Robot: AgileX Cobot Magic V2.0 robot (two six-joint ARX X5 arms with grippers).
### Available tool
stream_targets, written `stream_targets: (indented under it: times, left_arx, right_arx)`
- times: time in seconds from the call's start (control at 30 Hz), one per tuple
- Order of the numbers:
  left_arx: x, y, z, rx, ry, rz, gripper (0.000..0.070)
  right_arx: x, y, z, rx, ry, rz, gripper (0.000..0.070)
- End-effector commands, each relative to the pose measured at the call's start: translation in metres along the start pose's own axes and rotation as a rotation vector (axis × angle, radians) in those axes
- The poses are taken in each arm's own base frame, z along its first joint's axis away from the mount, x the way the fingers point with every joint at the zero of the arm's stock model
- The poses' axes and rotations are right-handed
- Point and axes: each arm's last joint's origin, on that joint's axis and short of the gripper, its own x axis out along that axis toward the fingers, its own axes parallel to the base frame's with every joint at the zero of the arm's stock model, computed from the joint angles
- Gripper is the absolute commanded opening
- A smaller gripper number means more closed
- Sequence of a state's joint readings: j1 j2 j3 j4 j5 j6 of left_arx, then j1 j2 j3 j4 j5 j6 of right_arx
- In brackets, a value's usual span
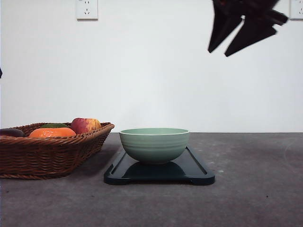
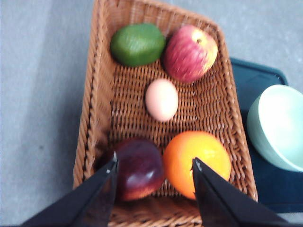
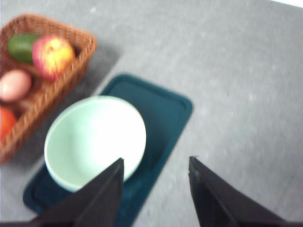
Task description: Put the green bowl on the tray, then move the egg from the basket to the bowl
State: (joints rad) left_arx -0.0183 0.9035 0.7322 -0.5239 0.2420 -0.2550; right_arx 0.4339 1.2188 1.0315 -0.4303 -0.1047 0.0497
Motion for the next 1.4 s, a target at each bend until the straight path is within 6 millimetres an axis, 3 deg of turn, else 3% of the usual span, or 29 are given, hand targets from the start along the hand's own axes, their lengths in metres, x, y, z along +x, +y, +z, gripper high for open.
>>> stream_targets:
  times: [0.0, 0.57, 0.7, 0.8, 0.87, 1.03, 1.37]
  left_arx:
    - [-0.002, -0.003, 0.005, 0.014, -0.016, -0.012, 0.031]
    - [-0.002, -0.004, 0.004, 0.008, 0.004, -0.054, 0.0312]
    - [-0.003, -0.007, 0.008, 0.017, 0.005, -0.083, 0.0331]
    - [-0.001, -0.013, 0.019, 0.03, 0.008, -0.096, 0.0428]
    - [0.003, -0.018, 0.029, 0.037, 0.028, -0.102, 0.0434]
    - [0.029, -0.032, 0.055, 0.049, 0.151, -0.09, 0.0421]
    - [0.107, -0.055, 0.087, 0.144, 0.35, 0.109, 0.0421]
  right_arx:
    - [-0.002, 0.002, -0.007, -0.019, -0.009, 0.005, 0.026]
    - [-0.039, -0.003, -0.103, -0.044, -0.075, -0.093, 0.026]
    - [-0.043, -0.004, -0.112, -0.047, -0.093, -0.128, 0.026]
    - [-0.044, -0.004, -0.112, -0.048, -0.095, -0.128, 0.026]
    - [-0.044, -0.004, -0.112, -0.047, -0.093, -0.13, 0.026]
    - [-0.044, -0.005, -0.112, -0.046, -0.097, -0.154, 0.026]
    - [-0.044, -0.004, -0.112, -0.045, -0.097, -0.153, 0.026]
